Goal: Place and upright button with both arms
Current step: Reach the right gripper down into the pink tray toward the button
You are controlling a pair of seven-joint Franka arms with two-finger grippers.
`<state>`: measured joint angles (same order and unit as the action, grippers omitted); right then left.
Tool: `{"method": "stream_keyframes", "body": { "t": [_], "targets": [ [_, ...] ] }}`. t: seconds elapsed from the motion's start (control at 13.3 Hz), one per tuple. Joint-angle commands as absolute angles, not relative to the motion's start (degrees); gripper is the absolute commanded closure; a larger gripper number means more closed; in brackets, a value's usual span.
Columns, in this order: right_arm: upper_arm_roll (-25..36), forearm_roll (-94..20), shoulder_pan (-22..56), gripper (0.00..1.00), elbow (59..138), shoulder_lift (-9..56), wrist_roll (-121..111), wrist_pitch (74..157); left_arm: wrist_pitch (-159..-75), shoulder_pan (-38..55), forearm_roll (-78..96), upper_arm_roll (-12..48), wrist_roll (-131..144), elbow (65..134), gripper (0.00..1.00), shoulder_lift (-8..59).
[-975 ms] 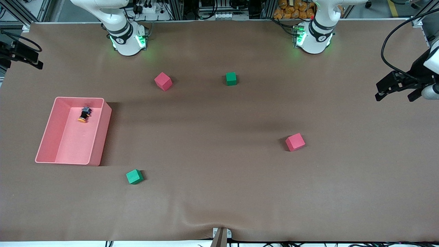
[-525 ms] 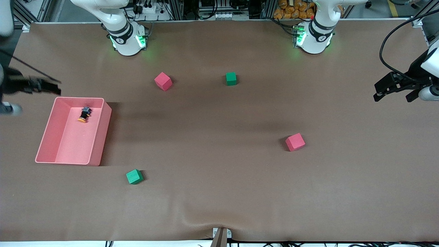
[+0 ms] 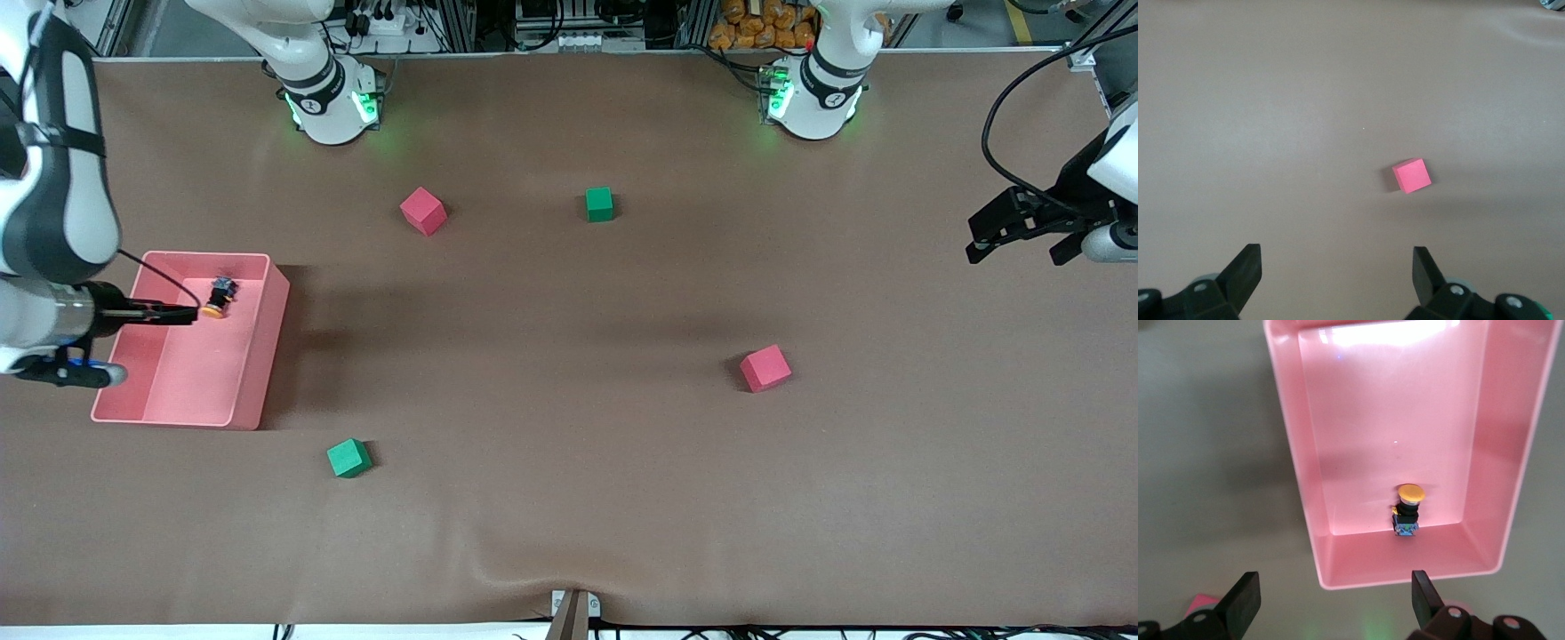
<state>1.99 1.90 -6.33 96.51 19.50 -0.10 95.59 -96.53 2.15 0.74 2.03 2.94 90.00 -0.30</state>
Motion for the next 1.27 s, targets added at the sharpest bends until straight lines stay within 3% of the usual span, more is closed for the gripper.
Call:
{"method": "stream_keyframes", "body": {
  "t": [0.0,0.15,0.45,0.6,1.2],
  "targets": [
    [1.41,3.51,-9.57,0.00,105.88,17.22,-1.39,104.98,-95.54,2.29,0.35,2.11,3.34,89.03,0.00,0.00],
    [1.49,4.57,-12.11,0.00,112.91,16.62,-5.78,115.44,-95.54,2.11,0.35,2.11,2.90,88.95,0.00,-0.09],
    [1.41,4.48,-15.12,0.00,120.38,19.07,-11.16,127.06,-95.54,1.93,0.09,2.11,2.64,89.21,0.00,-0.09],
    [1.32,4.48,-14.85,0.00,124.09,18.11,-10.81,128.93,-95.54,2.11,0.09,2.11,2.72,88.95,0.00,-0.09],
    [1.41,4.57,-18.10,0.00,125.86,21.26,-12.83,136.84,-95.54,2.37,-0.17,2.37,3.43,88.86,0.00,-0.09]
  ]
}}
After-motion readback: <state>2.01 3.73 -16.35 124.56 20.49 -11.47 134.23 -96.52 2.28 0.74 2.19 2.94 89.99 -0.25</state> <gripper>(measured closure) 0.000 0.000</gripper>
